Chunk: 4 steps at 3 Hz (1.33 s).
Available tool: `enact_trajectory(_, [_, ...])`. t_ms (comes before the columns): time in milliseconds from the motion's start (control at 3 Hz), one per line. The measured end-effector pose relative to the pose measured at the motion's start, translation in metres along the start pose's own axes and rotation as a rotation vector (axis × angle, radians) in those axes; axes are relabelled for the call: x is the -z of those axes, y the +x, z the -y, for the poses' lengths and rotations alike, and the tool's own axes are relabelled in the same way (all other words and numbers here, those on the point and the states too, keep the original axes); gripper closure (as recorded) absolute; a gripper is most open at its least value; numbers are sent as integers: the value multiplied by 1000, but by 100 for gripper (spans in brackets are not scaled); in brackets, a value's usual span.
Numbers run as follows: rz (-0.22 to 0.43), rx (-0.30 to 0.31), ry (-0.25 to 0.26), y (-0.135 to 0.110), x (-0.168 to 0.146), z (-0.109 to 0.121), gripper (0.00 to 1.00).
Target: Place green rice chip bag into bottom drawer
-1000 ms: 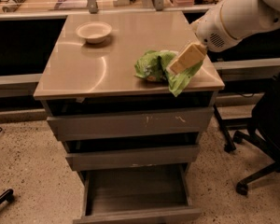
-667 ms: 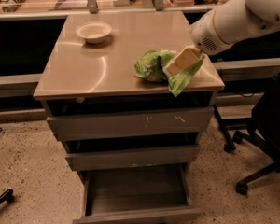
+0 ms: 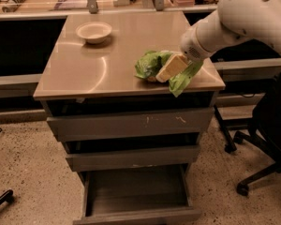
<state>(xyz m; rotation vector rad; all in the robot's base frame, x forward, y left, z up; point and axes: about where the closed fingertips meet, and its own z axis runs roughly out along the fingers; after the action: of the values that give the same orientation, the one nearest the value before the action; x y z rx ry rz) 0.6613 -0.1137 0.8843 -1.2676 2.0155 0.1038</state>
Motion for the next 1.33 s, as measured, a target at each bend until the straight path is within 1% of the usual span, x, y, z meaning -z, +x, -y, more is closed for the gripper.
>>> enact_trajectory(333, [-29, -9, -22, 7, -25, 1, 5])
enact_trajectory(667, [-64, -26, -48, 19, -46, 1, 8])
enact_trajectory(1000, [-64, -26, -48, 19, -46, 1, 27])
enact_trajectory(1333, [-9, 8, -79, 6, -31, -7, 50])
